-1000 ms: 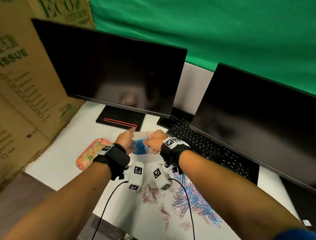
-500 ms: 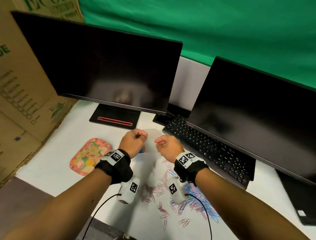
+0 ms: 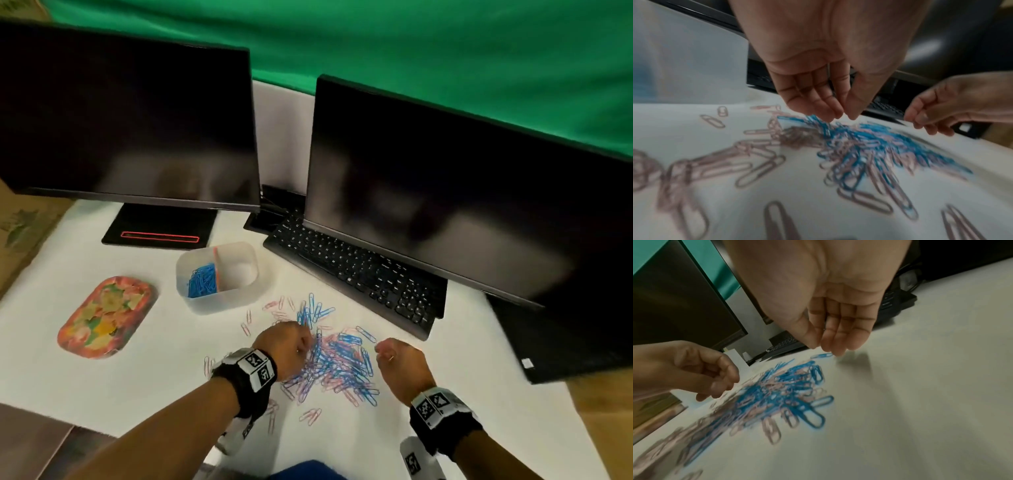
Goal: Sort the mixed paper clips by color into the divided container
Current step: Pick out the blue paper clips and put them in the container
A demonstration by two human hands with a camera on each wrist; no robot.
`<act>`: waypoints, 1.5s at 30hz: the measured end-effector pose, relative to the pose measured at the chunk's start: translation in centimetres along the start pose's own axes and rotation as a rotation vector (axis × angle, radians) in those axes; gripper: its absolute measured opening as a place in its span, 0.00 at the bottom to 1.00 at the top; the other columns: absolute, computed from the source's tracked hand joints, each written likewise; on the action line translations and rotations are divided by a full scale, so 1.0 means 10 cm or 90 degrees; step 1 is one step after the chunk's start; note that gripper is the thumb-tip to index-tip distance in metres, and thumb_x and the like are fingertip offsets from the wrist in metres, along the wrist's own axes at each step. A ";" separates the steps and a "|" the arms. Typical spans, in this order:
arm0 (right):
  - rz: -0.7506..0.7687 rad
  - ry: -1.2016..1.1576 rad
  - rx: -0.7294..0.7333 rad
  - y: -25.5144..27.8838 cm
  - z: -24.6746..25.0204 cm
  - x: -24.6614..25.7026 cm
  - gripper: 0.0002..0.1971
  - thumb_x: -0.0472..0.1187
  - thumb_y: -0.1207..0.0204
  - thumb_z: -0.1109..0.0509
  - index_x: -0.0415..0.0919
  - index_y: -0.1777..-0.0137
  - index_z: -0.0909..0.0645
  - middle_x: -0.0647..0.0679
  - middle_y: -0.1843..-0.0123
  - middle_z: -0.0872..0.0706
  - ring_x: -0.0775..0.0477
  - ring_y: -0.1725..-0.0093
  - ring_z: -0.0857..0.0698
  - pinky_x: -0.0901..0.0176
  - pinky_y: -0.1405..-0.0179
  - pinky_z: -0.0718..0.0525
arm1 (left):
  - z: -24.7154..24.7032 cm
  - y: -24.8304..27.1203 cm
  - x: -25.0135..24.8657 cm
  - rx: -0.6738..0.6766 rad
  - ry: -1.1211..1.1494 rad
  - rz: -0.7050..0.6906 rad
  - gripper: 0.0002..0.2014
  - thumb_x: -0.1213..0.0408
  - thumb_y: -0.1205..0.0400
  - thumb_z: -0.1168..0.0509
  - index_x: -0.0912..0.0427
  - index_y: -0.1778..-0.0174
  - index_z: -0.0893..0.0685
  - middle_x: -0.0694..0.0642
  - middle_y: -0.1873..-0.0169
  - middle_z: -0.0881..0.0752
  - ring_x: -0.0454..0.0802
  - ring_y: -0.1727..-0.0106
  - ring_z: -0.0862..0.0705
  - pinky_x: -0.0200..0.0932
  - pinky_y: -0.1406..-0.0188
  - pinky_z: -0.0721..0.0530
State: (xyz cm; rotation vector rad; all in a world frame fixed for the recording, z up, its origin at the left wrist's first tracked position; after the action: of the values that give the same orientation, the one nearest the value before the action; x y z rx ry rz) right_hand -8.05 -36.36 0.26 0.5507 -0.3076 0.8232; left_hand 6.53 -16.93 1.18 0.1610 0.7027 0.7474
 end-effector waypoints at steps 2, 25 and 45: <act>0.006 -0.007 0.011 0.06 -0.07 -0.11 0.11 0.37 0.22 0.36 0.45 0.46 0.14 0.49 0.44 0.10 0.50 0.47 0.14 0.72 0.50 0.26 | -0.17 0.00 0.00 0.031 -0.055 0.006 0.12 0.66 0.25 0.39 0.50 0.50 0.16 0.50 0.50 0.15 0.52 0.49 0.16 0.41 0.50 0.17; -0.039 0.146 0.090 -0.54 -0.11 0.31 0.15 0.33 0.23 0.34 0.46 0.38 0.18 0.44 0.38 0.15 0.44 0.41 0.14 0.59 0.44 0.16 | 0.30 -0.64 0.15 -0.102 -0.011 0.155 0.06 0.62 0.24 0.36 0.45 0.65 0.20 0.52 0.54 0.11 0.56 0.51 0.15 0.46 0.51 0.14; -0.048 -0.335 0.198 -0.93 -0.08 0.88 0.15 0.21 0.26 0.36 0.35 0.43 0.22 0.40 0.64 0.15 0.45 0.73 0.18 0.61 0.76 0.22 | 0.35 -0.70 0.37 -0.076 -0.048 0.138 0.12 0.58 0.21 0.34 0.48 0.42 0.18 0.54 0.43 0.17 0.55 0.43 0.17 0.48 0.43 0.18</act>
State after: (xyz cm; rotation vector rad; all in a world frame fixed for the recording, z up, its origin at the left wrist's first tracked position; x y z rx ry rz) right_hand 4.78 -35.73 0.52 1.0676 -0.6419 0.6449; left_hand 14.69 -19.25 -0.67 0.1575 0.5733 0.9837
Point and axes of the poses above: each hand's wrist, its own y-axis away from the middle knuckle, its own z-axis out of the back of the hand, x = y × z, the point moved 5 cm from there along -y, towards the middle knuckle
